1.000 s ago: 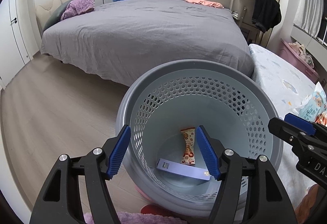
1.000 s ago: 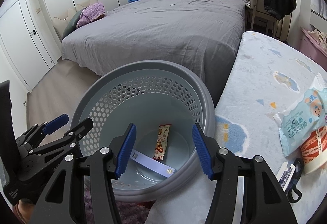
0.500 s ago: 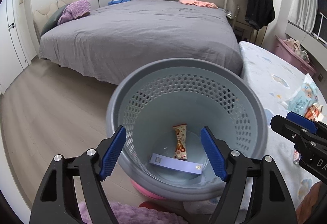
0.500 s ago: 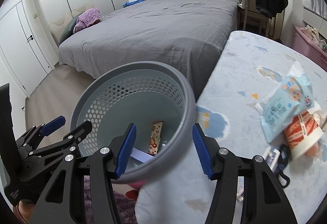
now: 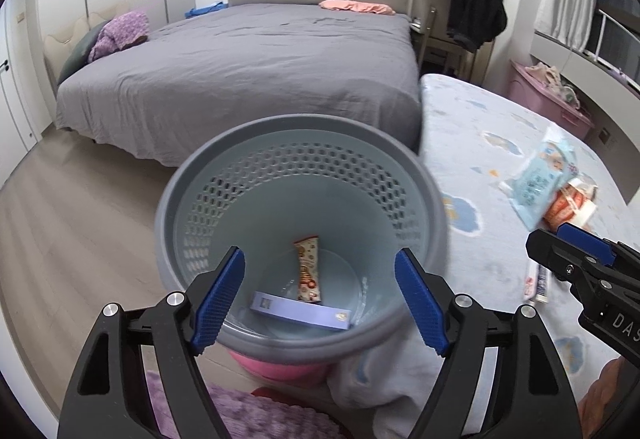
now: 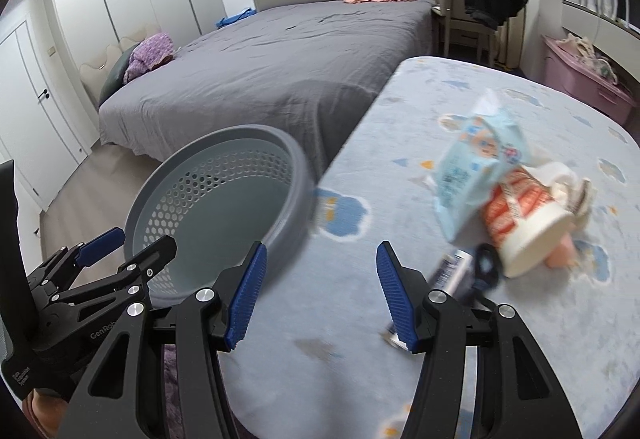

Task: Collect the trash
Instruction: 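Move both open grippers back over the table toward the card box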

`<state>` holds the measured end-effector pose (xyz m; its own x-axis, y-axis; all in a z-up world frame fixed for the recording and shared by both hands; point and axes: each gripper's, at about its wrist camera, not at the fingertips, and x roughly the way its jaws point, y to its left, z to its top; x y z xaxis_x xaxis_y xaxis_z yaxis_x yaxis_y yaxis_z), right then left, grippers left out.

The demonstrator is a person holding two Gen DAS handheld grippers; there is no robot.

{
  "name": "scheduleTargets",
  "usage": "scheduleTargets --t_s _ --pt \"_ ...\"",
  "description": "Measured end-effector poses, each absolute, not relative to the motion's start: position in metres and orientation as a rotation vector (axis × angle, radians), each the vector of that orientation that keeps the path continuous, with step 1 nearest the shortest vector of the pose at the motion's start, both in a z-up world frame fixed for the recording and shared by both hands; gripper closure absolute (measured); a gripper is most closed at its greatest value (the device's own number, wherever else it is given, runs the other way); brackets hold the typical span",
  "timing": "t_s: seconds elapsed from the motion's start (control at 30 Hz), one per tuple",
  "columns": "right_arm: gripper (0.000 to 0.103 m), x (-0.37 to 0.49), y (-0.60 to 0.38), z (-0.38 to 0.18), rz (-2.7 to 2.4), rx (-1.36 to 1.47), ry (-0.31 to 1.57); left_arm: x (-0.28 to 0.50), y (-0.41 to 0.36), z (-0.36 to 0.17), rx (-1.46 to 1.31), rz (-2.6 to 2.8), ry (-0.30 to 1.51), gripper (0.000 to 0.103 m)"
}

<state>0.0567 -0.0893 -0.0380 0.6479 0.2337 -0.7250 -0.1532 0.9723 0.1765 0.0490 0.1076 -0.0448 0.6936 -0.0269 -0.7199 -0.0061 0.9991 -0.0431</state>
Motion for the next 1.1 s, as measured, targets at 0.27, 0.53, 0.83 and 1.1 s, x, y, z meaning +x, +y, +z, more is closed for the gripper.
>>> scheduleTargets --t_s 0.27,0.53,0.83,1.1 --pt "0.048 0.033 -0.133 -0.039 0.161 0.132 0.836 0.039 0.070 -0.042 -0.016 -0.071 0.815 0.027" --pt "0.048 0.015 -0.179 -0.045 0.100 0.155 0.847 0.033 0.033 -0.039 0.019 -0.110 0.821 0.025" --pt "0.048 0.004 -0.224 -0.055 0.045 0.165 0.864 0.031 -0.017 -0.050 0.070 -0.173 0.858 0.025" --pt "0.047 -0.001 -0.252 -0.070 0.030 0.209 0.882 0.042 -0.052 -0.068 0.100 -0.215 0.898 0.024"
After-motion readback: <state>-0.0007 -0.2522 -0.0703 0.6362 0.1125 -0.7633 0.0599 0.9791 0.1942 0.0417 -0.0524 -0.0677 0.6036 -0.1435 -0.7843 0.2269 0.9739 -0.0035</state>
